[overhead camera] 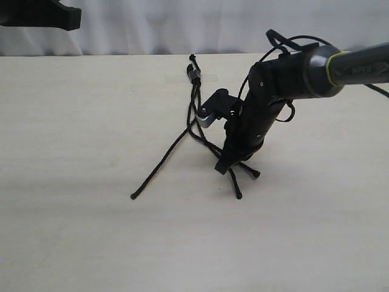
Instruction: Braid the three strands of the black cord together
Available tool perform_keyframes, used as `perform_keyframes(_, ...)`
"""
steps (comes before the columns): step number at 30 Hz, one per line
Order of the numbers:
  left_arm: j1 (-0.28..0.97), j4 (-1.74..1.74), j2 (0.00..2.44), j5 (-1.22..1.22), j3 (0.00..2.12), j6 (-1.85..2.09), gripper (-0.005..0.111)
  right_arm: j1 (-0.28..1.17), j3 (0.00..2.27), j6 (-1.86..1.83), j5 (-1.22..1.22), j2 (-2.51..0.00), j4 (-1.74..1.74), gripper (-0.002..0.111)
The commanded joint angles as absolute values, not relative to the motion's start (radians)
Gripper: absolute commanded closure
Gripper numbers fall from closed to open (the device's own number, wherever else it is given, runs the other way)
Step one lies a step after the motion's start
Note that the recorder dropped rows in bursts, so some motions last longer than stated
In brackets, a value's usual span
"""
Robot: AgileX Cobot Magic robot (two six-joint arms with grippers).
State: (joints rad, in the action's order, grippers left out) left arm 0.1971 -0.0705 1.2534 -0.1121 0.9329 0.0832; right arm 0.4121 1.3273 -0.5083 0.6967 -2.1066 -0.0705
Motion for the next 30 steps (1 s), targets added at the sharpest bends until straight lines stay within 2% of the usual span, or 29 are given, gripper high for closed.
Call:
perform_keyframes(1,0.195,-0.065,1.248,-0.096,0.93,0.078,0.107,0.436,1.32,-0.609,0.837,-2.126,-0.248,0.104)
perform_keyframes(6,0.195,-0.065,1.248,-0.098,0.93,0.078,0.107,0.534,1.322,-0.879,0.917,-2.122,-0.475,0.104)
perform_keyframes(11,0.195,-0.065,1.248,-0.098,0.93,0.078,0.107,0.561,1.346,-0.862,0.903,-2.106,-0.448,0.104)
perform_keyframes(23,0.195,-0.065,1.248,-0.098,0.93,0.078,0.107,0.449,1.35,-0.681,0.842,-1.998,-0.23,0.104)
perform_keyframes(30,0.195,-0.065,1.248,-0.098,0.93,0.078,0.107,0.407,1.346,-0.648,0.838,-2.022,-0.281,0.103)
